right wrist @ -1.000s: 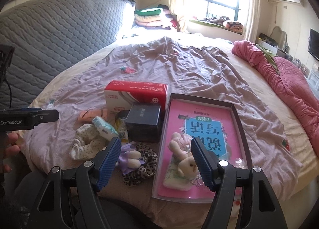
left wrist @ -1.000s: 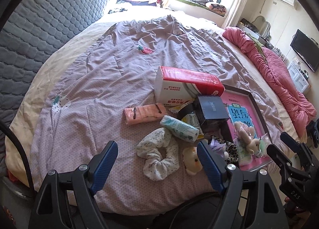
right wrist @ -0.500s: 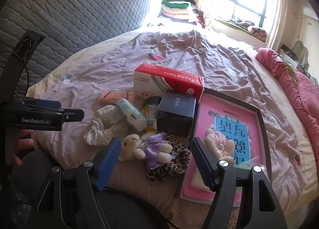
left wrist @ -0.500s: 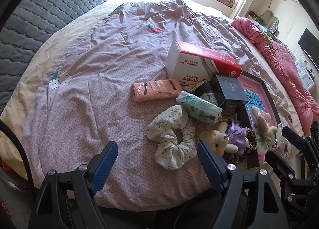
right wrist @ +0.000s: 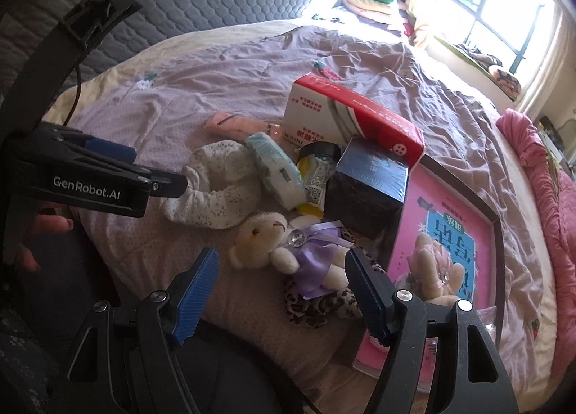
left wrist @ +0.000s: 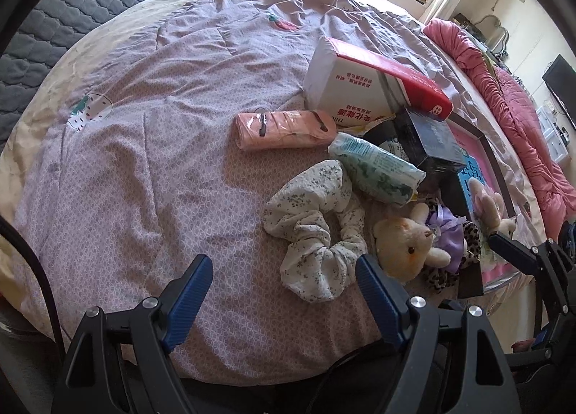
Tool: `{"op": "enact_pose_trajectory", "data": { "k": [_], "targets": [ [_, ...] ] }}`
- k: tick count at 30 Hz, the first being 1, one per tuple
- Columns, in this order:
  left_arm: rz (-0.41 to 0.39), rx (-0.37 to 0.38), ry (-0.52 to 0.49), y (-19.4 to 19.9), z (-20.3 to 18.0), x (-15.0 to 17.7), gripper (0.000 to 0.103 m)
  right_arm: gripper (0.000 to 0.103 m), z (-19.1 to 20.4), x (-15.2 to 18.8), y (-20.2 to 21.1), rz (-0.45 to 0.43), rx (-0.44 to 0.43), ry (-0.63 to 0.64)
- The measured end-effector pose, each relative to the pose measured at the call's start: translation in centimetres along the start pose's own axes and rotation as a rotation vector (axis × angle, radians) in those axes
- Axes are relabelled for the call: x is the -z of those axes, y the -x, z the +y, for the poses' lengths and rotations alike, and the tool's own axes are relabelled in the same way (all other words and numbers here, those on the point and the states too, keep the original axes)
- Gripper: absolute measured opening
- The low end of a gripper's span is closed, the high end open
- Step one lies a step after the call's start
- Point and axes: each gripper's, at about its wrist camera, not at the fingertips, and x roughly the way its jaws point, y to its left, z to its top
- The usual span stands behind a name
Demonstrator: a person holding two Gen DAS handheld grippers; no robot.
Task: Organize soft objects
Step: 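Grasp the white floral scrunchie with the left tool while the right tool grasps the cream teddy bear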
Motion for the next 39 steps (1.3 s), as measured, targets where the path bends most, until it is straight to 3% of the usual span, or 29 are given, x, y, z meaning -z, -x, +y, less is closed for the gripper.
{"op": "enact_pose_trajectory", "data": {
  "k": [16,29,31,38,39],
  "targets": [
    [0.017,0.027,0.037,-2.1,0.6,-0.5,0.081,0.076,2.8,-0.4,-4.4,0.048,0.025,0.193],
    [0.036,0.028,0.076,-4.4,1.1,-1.5,0.081,0.076,2.2,-1.0,-7.2,0.04,0.085,0.199],
    [0.034,0.021,0.076,-4.6,1.1,-1.7,0.081,0.067,1.9,-0.8,-7.3,0.04,0.108,0.19],
    [0.021,-0.013,0.059,-5.3,0.6,-1.7,0.08,0.057,0.6,-1.1,-7.5,0.005,0.087,0.147],
    [0.02,-0.011,0.066,-5.3,0.6,-1.7,0.075,0.056,0.2,-1.2,-7.4,0.0,0.077,0.132]
  ]
}}
